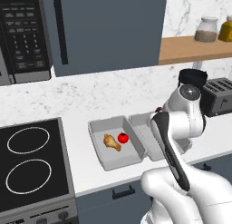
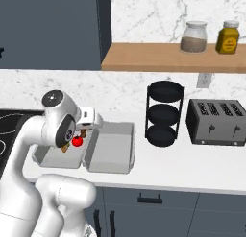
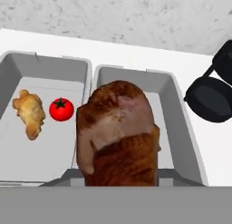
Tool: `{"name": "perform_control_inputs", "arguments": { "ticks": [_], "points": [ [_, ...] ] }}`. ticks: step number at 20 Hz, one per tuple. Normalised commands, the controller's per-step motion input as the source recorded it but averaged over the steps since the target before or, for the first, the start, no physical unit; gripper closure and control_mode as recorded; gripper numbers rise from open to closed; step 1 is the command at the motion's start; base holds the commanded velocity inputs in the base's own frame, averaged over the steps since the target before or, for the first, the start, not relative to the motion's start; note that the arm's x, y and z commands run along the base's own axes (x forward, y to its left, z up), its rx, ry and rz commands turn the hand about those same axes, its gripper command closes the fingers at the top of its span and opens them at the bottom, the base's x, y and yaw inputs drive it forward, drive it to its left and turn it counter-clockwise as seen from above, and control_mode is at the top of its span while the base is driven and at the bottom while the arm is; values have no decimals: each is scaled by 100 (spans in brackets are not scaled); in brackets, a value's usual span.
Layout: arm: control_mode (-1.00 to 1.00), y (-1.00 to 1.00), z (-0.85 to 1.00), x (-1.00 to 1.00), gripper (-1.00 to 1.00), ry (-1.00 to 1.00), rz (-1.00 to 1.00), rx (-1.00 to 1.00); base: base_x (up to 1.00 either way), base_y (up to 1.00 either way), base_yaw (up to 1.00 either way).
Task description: Place one tomato and one chicken drumstick in each tupperware on the nearby counter, to pack two identical lunches.
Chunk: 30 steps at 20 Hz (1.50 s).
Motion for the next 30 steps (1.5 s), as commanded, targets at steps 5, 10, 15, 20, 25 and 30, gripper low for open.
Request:
{"name": "perform_control_inputs", "arguments": {
  "ticks": [5, 10, 15, 20, 25, 30],
  "points": [
    [-100, -48, -60, 58, 100, 5, 0, 3, 0, 0, 0],
    [-100, -6, -52, 57, 100, 16, 0, 1, 0, 0, 0],
    [-100, 0, -54, 53, 100, 18, 0, 0, 0, 0, 0],
    [-100, 0, -35, 51, 100, 7, 0, 0, 0, 0, 0],
    [-100, 0, -26, 41, 100, 0, 0, 0, 0, 0, 0],
    [-100, 0, -41, 21, 100, 0, 0, 0, 0, 0, 0]
  ]
}}
